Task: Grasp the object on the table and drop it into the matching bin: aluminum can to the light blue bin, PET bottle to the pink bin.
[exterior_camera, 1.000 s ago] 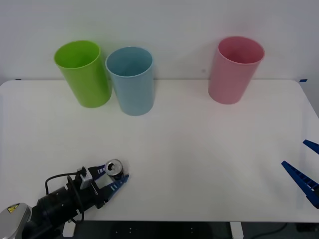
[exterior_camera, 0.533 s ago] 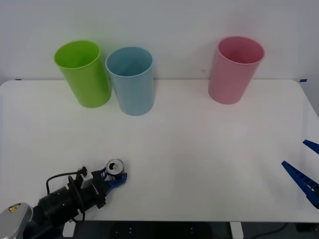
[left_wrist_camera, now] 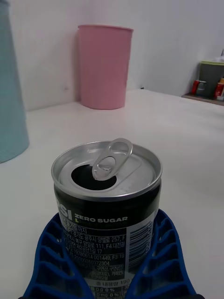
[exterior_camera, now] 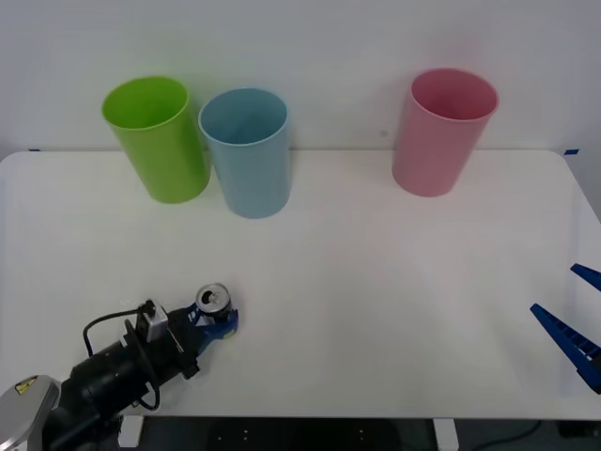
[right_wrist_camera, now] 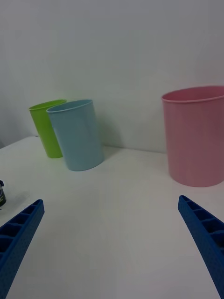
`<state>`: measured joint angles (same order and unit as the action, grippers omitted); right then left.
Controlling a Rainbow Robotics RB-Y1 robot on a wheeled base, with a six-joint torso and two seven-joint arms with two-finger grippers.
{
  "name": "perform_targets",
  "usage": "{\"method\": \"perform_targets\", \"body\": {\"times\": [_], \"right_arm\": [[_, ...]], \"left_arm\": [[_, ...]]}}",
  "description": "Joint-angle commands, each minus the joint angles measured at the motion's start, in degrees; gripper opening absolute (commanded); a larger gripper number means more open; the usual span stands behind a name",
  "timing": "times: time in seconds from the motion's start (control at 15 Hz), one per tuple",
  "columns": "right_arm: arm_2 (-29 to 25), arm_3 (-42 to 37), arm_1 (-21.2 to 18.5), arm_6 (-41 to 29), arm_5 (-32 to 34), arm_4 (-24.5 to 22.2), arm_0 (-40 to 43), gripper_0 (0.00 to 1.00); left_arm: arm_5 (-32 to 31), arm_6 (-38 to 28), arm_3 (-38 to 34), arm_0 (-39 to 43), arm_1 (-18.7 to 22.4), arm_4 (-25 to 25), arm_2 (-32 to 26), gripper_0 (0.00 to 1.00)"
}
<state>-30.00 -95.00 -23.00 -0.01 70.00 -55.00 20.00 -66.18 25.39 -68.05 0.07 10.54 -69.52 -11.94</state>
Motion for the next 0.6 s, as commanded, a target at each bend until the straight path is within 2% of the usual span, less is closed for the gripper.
{"method": "perform_targets", "body": {"times": [0.07, 0.33, 0.6], "right_arm": [[0.0, 0.0, 0.0, 0.01, 0.0, 0.0, 0.0, 1.0], [0.0, 0.0, 0.0, 0.01, 0.0, 0.0, 0.0, 1.0], [0.0, 0.0, 0.0, 0.01, 0.0, 0.0, 0.0, 1.0]], "left_arm": [[0.0, -0.7, -1.29, -0.07, -0.08, 1.93, -2.03, 0.0], [0.0, -2.1, -1.64, -1.21, -0.08, 5.09, -4.32, 0.0], [0.08, -4.04, -1.64, -3.84, 0.01, 5.09, -7.92, 0.0]]}}
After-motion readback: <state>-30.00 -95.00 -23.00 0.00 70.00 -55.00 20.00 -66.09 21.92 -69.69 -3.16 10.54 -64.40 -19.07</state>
